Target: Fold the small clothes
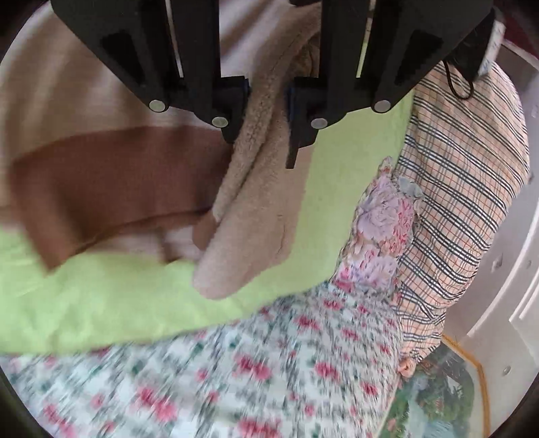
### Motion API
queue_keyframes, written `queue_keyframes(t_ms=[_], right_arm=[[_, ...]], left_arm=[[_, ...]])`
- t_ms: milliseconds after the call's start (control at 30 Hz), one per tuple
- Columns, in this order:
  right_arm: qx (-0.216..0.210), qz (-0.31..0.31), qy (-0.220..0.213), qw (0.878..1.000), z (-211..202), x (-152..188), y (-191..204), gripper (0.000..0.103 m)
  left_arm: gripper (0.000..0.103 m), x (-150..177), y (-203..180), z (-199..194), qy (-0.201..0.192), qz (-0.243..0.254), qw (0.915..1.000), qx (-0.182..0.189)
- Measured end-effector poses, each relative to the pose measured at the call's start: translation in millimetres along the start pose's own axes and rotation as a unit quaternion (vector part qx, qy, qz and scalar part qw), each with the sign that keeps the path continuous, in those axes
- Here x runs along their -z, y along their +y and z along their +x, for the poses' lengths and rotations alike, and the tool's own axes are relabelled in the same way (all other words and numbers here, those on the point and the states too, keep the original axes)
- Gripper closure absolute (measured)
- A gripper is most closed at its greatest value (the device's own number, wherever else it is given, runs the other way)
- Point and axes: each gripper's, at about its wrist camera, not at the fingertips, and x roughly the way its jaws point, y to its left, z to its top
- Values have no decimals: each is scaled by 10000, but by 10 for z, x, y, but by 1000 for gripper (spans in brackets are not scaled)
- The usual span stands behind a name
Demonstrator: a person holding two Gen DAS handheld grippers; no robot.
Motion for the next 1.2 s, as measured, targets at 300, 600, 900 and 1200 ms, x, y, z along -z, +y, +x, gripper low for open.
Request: queue_keyframes(t_ms=[300, 600, 900, 1200], right_arm=[[1105, 24, -139, 9938, -520, 244, -694, 86], [1757, -148, -215, 9841, -570, 419, -933, 74], [1887, 178, -368, 9812, -879, 570, -970, 31], [1340, 524, -118, 9895, -794, 628, -1087, 30]], left_arm=[[96, 65, -575, 639, 493, 121, 9963, 698], [82, 134, -676, 979, 892, 219, 9928, 770], [30, 189, -183, 366, 710, -406, 9925, 909], [21, 0, 764, 574, 912, -1649, 9802, 600]])
